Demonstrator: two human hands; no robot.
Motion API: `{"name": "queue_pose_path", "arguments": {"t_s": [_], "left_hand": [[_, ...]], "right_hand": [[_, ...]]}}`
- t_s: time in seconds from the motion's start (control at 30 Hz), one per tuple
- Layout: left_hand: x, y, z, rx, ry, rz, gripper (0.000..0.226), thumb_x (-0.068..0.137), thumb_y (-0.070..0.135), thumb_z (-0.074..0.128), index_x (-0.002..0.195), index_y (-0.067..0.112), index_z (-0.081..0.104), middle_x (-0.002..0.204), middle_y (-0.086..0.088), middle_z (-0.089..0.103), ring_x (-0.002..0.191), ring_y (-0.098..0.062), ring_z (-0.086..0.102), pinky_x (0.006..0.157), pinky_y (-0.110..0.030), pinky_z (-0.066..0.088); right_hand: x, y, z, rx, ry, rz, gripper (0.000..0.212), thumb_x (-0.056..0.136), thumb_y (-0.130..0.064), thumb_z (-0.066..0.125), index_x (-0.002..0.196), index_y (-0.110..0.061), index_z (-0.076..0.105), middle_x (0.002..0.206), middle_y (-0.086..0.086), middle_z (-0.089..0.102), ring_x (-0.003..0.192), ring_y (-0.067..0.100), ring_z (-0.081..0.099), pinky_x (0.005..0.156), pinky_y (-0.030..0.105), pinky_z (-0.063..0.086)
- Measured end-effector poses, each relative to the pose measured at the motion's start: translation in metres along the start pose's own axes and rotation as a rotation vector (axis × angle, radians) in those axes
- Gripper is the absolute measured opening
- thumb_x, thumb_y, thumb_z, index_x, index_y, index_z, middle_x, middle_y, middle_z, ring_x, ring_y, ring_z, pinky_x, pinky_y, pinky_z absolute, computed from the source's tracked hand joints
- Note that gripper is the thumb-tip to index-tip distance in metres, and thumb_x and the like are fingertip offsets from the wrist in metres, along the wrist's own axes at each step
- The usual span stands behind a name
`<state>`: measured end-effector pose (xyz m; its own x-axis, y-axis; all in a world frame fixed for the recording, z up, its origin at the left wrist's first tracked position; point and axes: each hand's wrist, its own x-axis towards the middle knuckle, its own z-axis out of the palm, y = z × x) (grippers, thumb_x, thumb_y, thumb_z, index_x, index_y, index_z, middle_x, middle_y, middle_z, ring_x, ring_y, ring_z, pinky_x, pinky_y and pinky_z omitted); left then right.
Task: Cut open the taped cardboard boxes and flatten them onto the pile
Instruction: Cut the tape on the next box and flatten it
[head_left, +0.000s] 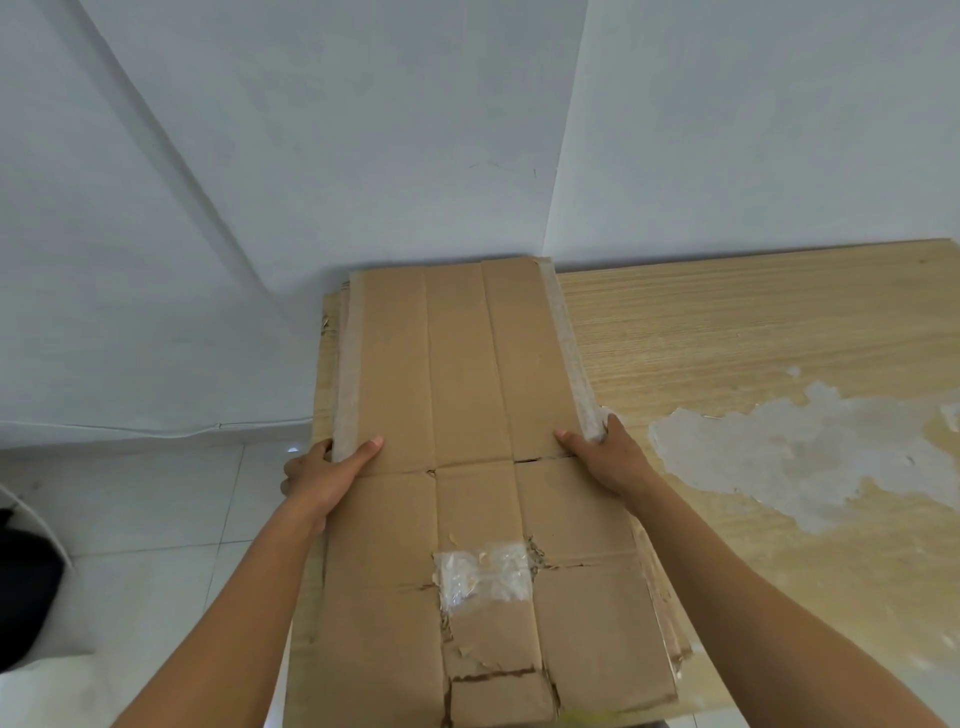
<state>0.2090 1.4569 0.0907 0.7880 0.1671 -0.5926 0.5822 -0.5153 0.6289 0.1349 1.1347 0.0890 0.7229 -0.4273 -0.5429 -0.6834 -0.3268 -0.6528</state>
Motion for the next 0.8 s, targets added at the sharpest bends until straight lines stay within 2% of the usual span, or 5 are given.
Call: {"name": "queue_pose_path", "arguments": {"t_s": [0.23,0.37,0.47,0.63,0.8], "left_hand": [[0.006,-0.002,0.001,-0.237,-0.093,0.017,0.076,0.075,0.048,0.075,0.136,0.012,0.047,0.125,-0.007,0.058,0.108,-0.026,0.057,0.086,-0.037,0.046],[0.008,-0.004,-0.002,-0.273,-0.087,-0.014,0.074,0.075,0.048,0.076,0.133,0.012,0.047,0.121,-0.008,0.059,0.105,-0.027,0.057,0.085,-0.039,0.046],[0.007,-0.002,-0.007,-0.317,-0.103,-0.019,0.065,0.077,0.044,0.075,0.128,0.010,0.050,0.113,-0.008,0.060,0.101,-0.028,0.059,0.084,-0.040,0.047],[0.005,0.001,-0.003,-0.362,-0.100,-0.011,0.068,0.074,0.047,0.075,0.125,0.008,0.054,0.109,-0.009,0.064,0.095,-0.026,0.062,0.078,-0.037,0.049],[-0.001,-0.004,0.008,-0.299,0.012,0.060,0.078,0.072,0.053,0.076,0.131,0.011,0.048,0.119,-0.006,0.059,0.104,-0.026,0.059,0.089,-0.040,0.050]], "right_hand": [[0.001,-0.003,0.009,0.135,-0.031,0.002,0.096,0.066,-0.066,0.066,0.142,-0.018,0.034,0.139,0.005,0.047,0.122,0.027,0.049,0.101,0.046,0.044],[-0.001,-0.003,0.008,0.219,-0.099,-0.053,0.059,0.074,-0.050,0.070,0.122,-0.022,0.051,0.115,0.002,0.061,0.100,0.021,0.061,0.089,0.044,0.053],[-0.002,-0.006,0.004,0.216,-0.145,-0.074,0.043,0.084,-0.038,0.069,0.119,-0.020,0.050,0.109,0.001,0.060,0.094,0.016,0.061,0.073,0.030,0.053],[0.000,-0.004,0.002,0.245,-0.126,-0.023,0.068,0.079,-0.041,0.072,0.135,-0.019,0.039,0.122,0.005,0.053,0.103,0.022,0.058,0.085,0.038,0.052],[0.002,-0.004,-0.003,0.197,-0.164,0.009,0.076,0.074,-0.045,0.076,0.134,-0.015,0.039,0.118,0.004,0.057,0.101,0.022,0.060,0.085,0.038,0.054]]}}
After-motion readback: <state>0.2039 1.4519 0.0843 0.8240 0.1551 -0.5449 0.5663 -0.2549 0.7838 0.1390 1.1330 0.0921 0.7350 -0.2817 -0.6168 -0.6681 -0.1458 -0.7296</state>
